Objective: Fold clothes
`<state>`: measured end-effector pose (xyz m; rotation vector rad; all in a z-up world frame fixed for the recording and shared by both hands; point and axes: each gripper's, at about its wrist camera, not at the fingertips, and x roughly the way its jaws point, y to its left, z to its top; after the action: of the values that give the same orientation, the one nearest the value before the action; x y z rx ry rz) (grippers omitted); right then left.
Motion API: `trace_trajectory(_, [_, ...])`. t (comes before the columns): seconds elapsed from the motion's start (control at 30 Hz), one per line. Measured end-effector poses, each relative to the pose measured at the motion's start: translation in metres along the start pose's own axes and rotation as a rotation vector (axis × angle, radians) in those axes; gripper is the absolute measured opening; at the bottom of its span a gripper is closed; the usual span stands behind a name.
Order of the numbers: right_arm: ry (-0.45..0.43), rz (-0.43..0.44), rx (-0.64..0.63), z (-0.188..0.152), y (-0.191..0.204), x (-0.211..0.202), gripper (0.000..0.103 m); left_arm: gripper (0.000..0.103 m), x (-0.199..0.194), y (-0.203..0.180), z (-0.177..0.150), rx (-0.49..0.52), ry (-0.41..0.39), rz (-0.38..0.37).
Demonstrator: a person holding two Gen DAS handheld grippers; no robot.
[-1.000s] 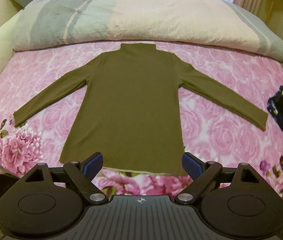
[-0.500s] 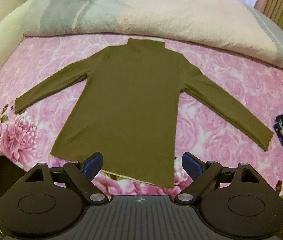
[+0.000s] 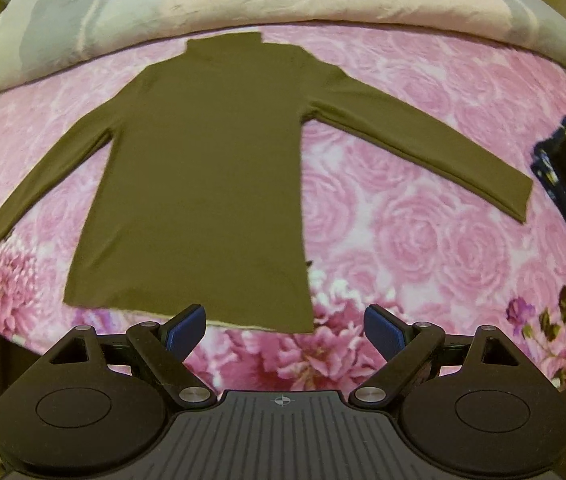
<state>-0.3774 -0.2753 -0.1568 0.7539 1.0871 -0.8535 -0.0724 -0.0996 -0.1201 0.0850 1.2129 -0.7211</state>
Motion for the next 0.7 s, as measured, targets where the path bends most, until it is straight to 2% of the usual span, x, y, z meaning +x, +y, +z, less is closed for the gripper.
trace_trajectory(0.2, [-0.031, -0.048, 0.106, 0.013, -0.009, 0.011, 0.089, 0.051, 0.052, 0.045, 0.031, -0.253, 0.034, -0.071])
trace_trajectory(0.33, [0.008, -0.086, 0.131, 0.028, 0.003, 0.037, 0.089, 0.05, 0.094, 0.09, 0.051, -0.422, 0.053, -0.085])
trace_trajectory(0.53, [0.05, -0.121, 0.108, 0.047, 0.046, 0.093, 0.089, 0.049, 0.163, 0.172, 0.084, -0.651, 0.007, -0.055])
trace_trajectory(0.7, [0.049, -0.135, 0.105, 0.066, 0.078, 0.139, 0.089, 0.049, 0.216, 0.23, 0.108, -0.836, -0.074, -0.06])
